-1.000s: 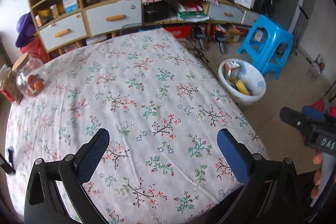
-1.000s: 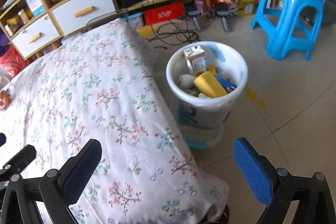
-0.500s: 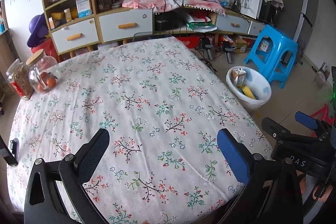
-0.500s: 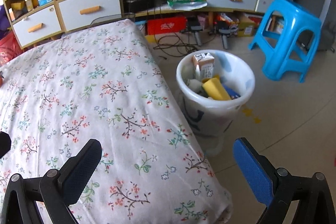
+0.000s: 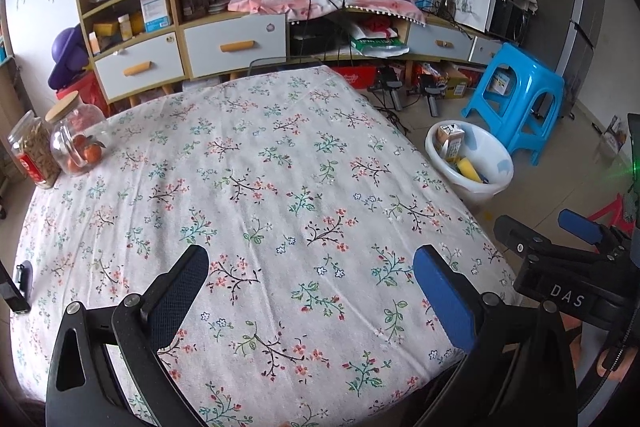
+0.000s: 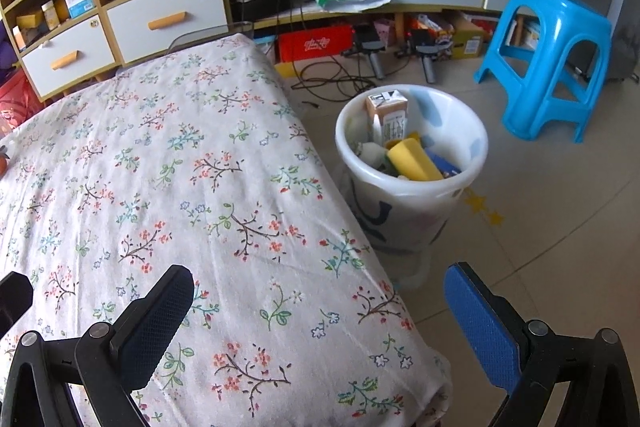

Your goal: Collect trash

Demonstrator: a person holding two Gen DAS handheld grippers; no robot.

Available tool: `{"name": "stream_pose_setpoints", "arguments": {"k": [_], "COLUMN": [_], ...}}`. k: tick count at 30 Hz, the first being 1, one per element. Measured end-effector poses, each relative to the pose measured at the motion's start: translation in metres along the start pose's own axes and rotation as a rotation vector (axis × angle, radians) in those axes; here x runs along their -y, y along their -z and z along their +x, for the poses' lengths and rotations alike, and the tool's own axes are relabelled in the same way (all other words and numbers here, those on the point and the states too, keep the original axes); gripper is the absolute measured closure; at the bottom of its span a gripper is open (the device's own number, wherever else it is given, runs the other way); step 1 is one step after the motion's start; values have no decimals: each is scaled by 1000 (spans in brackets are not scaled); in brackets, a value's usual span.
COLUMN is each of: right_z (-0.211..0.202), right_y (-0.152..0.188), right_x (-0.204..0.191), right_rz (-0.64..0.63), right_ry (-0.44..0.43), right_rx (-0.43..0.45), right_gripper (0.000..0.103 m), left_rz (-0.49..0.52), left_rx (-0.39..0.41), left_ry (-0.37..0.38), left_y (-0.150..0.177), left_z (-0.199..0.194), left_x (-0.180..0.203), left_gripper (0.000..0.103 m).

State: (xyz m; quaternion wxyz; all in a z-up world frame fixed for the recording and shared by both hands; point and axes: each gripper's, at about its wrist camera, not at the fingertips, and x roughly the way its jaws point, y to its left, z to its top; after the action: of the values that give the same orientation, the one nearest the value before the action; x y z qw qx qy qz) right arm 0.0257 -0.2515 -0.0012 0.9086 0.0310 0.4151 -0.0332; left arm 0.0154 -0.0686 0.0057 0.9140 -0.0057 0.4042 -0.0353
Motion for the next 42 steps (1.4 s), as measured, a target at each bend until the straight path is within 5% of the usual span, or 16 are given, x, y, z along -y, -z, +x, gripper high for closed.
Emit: {"name": "stream_pose_setpoints", "arguments": {"k": [42], "right_z": [0], "right_y": [-1], "right_x": [4], "right_rz": [4], "right_ry": [1], "right_rx": [-1], "right_gripper": [0], "left_rz": [-28], "left_rx": [-19], "left_ry": [11], "left_y": [1], "left_z": [-3], "left_x": [0], "left_gripper": [0]}}
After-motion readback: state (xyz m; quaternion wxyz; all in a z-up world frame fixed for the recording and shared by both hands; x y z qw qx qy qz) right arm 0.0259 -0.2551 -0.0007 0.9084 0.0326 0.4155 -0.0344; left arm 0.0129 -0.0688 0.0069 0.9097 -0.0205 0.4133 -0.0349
